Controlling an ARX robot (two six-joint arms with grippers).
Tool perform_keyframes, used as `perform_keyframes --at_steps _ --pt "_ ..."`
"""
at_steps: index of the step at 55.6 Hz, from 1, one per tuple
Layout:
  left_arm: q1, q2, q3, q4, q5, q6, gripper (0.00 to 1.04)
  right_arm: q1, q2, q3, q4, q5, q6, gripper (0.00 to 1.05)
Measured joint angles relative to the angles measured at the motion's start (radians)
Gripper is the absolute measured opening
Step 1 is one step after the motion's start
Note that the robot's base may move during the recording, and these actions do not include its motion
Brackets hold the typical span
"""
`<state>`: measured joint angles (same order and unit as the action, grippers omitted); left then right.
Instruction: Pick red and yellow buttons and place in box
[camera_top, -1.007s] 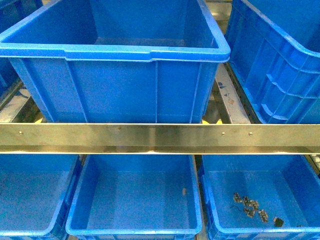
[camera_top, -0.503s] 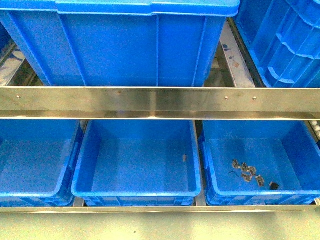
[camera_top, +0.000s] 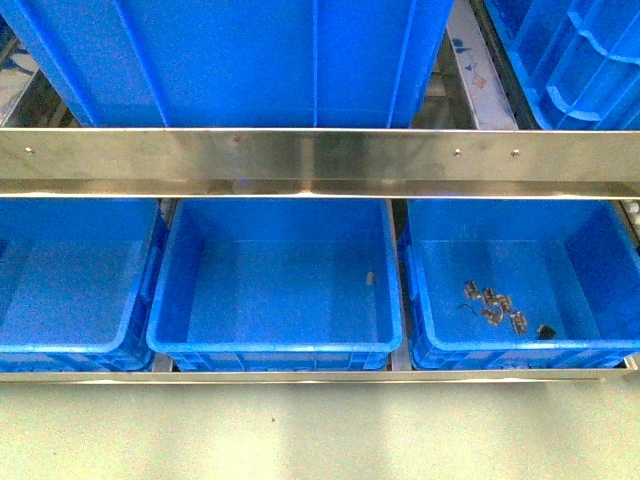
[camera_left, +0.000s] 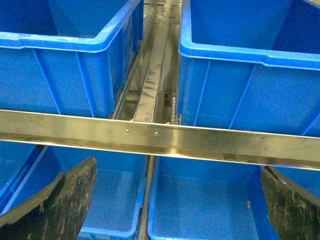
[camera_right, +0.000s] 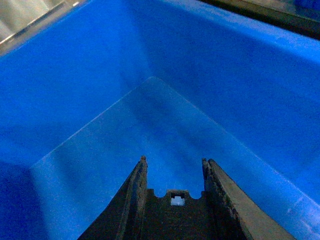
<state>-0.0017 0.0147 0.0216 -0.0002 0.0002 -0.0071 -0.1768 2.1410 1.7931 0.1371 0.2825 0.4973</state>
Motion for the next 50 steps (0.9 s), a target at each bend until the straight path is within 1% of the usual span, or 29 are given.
perform_keyframes --at_steps 1,5,15,21,26,34,37,42,50 --pt "0.000 0.000 0.000 0.000 0.000 0.000 0.97 0.000 0.002 0.002 -0.003 0.000 0.000 0.28" --pt "0.000 0.000 0.000 0.000 0.000 0.000 0.97 0.002 0.007 0.003 -0.004 -0.001 0.000 0.41" --pt "0.000 0.000 0.000 0.000 0.000 0.000 0.97 0.000 -0.004 -0.007 -0.022 0.017 0.005 0.67" --pt "0.000 0.000 0.000 0.000 0.000 0.000 0.97 -0.003 -0.040 -0.053 -0.021 0.021 0.006 0.82" --pt "0.000 0.000 0.000 0.000 0.000 0.000 0.97 -0.007 -0.122 -0.141 -0.008 0.032 0.007 0.99" --pt "0.000 0.000 0.000 0.000 0.000 0.000 0.97 -0.004 -0.280 -0.271 0.028 0.025 0.006 0.97" --pt "0.000 0.000 0.000 0.000 0.000 0.000 0.97 0.005 -0.395 -0.359 0.067 0.015 0.003 0.97" --pt "0.000 0.000 0.000 0.000 0.000 0.000 0.97 0.051 -0.628 -0.529 0.080 0.013 0.003 0.97" --pt "0.000 0.000 0.000 0.000 0.000 0.000 0.97 0.134 -0.853 -0.691 0.038 0.061 0.019 0.97"
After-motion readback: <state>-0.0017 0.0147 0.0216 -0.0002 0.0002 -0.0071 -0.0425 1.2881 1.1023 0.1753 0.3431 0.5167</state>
